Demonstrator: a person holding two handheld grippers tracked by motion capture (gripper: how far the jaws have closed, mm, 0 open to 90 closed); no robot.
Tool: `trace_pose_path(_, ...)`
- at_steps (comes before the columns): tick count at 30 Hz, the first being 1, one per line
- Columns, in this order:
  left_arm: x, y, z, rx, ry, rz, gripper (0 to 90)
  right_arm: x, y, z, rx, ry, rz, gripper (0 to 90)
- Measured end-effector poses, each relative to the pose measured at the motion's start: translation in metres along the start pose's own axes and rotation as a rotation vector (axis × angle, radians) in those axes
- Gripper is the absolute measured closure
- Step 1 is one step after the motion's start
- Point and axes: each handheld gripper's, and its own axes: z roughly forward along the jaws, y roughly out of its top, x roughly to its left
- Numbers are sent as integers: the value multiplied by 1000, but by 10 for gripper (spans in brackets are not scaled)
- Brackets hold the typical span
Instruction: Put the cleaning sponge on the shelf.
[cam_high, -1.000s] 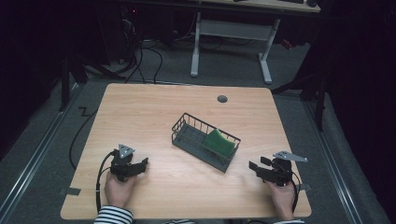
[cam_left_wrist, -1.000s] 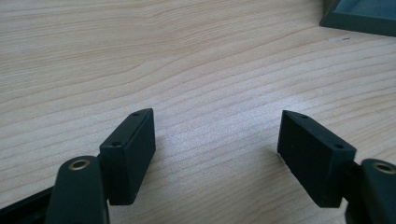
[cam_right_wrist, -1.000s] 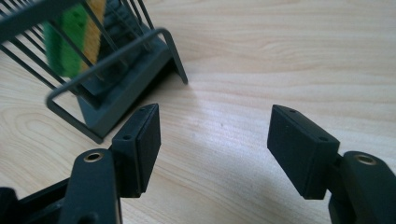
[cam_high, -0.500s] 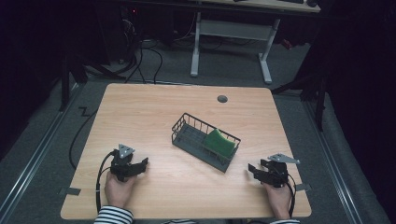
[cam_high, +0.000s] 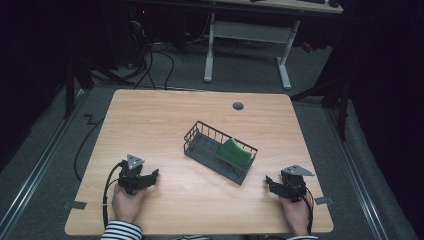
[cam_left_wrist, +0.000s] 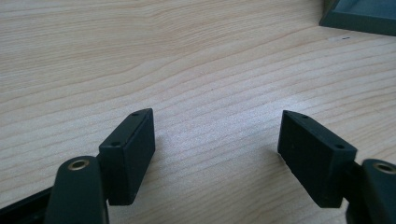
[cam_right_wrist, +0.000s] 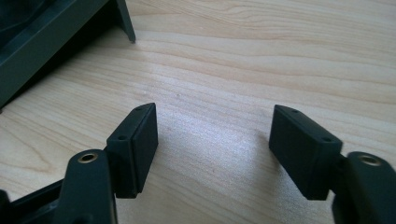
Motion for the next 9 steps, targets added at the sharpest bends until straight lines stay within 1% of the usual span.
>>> trace_pose_path(9,0,0,0,0,2,1,280,1,0,0,2,-12,6,306)
